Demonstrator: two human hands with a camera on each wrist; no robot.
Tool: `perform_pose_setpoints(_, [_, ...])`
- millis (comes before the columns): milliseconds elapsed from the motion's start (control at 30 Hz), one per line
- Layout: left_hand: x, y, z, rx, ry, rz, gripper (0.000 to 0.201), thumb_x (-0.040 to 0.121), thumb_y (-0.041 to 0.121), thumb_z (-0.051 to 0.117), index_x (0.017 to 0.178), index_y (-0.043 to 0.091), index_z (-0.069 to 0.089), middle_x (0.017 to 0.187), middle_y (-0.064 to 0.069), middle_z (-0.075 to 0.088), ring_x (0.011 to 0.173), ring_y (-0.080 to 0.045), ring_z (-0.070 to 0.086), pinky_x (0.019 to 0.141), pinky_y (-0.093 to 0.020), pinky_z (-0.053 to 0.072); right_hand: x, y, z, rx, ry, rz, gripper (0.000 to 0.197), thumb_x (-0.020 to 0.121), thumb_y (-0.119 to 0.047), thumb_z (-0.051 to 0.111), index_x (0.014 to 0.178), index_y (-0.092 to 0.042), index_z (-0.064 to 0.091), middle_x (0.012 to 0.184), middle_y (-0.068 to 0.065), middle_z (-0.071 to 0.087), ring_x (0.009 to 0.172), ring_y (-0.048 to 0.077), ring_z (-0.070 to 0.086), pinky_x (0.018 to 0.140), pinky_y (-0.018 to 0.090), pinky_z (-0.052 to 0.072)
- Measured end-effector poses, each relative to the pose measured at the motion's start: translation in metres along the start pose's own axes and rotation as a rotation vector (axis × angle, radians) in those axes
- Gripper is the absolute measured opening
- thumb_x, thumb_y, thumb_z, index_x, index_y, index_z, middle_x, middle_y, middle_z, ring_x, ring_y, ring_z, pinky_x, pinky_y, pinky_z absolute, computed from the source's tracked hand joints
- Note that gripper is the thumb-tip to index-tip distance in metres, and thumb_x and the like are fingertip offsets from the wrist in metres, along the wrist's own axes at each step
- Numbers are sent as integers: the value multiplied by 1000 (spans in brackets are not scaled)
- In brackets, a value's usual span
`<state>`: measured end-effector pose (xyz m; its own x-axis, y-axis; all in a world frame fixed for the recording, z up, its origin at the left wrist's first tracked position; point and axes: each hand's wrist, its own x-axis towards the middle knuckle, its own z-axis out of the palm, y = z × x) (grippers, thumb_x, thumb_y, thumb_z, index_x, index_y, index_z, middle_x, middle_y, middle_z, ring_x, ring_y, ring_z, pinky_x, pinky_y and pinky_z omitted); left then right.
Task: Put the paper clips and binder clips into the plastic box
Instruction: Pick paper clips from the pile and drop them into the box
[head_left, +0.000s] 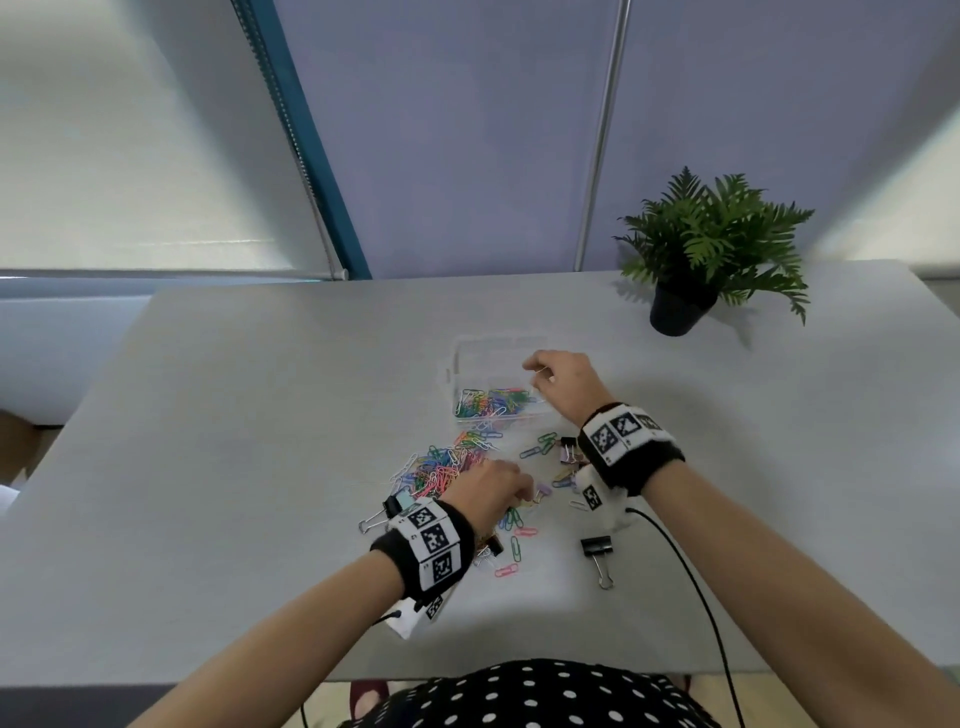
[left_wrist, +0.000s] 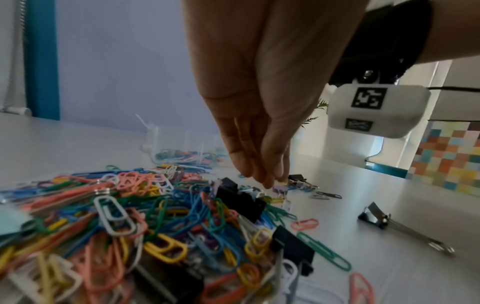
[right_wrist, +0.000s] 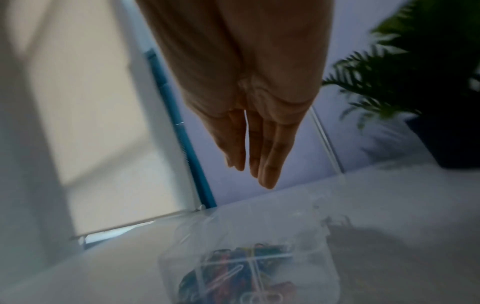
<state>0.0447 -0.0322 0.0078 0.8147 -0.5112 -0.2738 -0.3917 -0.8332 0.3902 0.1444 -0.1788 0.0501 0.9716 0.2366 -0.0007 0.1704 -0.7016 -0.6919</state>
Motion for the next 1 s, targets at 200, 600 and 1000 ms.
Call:
perform_pose_setpoints(200, [-6, -11, 9, 204, 34, 36, 30, 88, 16, 55, 118, 16, 54, 116, -5, 53, 112, -22, 46, 89, -37, 48, -65, 8, 24, -302, -435, -95, 16, 82, -11, 60, 97, -7, 63, 102, 12, 65, 97, 25, 59, 87, 33, 46])
perform_pose_setpoints(600, [-2, -5, 7, 274, -3, 42, 23, 87, 16, 52, 109, 8, 55, 115, -10, 50, 114, -25, 43, 92, -36, 38, -112, 25, 64, -352, -396, -59, 22, 83, -12, 59, 102, -5, 51, 110, 11, 50, 103, 27, 49, 79, 36, 39])
perform_pose_setpoints(1000, [4, -2, 6, 267, -36, 144, 16, 85, 13, 56, 100, 7, 57, 107, -11, 55, 108, -25, 47, 75, -37, 41, -125, 36, 57, -354, -281, -112, 8, 84, -7, 51, 91, -9, 53, 96, 10, 57, 90, 27, 53, 64, 31, 30])
